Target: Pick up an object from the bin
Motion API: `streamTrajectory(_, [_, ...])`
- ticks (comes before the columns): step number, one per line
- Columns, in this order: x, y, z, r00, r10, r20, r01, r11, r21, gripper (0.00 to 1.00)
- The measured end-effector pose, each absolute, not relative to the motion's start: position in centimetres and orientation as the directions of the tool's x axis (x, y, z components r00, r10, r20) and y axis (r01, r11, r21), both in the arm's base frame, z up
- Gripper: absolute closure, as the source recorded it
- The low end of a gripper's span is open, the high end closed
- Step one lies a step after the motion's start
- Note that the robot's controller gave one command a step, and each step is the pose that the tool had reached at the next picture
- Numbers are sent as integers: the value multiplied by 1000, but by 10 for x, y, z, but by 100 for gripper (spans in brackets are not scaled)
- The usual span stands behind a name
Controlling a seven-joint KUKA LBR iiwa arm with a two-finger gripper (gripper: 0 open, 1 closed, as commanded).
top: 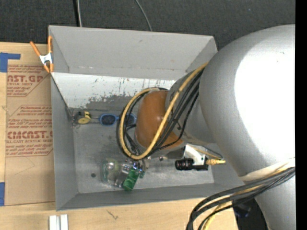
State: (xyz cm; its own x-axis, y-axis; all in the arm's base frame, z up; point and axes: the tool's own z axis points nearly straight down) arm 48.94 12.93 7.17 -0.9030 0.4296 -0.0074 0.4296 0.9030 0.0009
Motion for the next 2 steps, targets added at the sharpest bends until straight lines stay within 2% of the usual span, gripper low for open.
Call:
streamTrajectory(1, [489,133,74,-904,427,-1,427,904,5,100])
streamTrajectory(2, [488,132,72,-904,427,-1,427,904,3,0])
